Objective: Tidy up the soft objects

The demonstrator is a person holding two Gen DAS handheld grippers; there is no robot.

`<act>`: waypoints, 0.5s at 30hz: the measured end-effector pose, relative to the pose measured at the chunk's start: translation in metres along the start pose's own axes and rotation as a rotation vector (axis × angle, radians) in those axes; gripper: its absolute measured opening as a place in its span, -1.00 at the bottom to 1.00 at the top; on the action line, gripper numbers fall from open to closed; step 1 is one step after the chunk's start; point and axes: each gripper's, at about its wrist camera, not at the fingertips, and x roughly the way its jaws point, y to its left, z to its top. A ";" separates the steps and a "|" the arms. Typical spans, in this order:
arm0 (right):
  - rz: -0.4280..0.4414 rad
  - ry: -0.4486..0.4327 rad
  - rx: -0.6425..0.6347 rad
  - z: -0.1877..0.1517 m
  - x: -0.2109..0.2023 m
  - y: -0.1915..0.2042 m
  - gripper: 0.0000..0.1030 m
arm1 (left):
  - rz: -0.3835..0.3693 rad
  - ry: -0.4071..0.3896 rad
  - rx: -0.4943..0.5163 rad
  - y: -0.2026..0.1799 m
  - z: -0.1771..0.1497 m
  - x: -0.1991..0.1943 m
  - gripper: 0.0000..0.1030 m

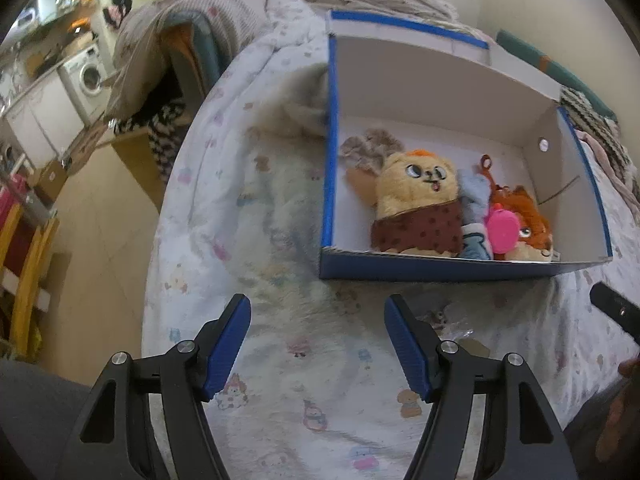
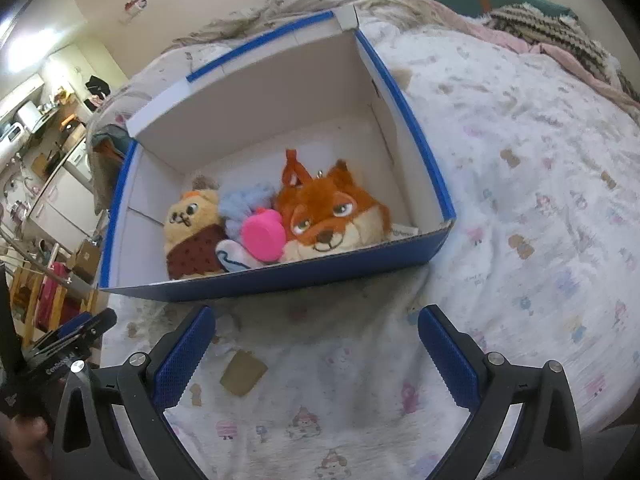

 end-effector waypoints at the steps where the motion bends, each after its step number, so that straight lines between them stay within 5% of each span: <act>1: 0.002 0.014 0.004 0.000 0.004 0.000 1.00 | -0.004 0.013 -0.016 0.002 0.000 0.003 0.29; 7: 0.093 0.165 0.002 -0.005 0.039 0.009 1.00 | 0.002 0.057 -0.044 0.003 0.001 0.013 0.29; 15: 0.065 0.244 -0.386 -0.036 0.075 0.081 0.57 | -0.035 0.081 -0.034 -0.002 0.000 0.014 0.29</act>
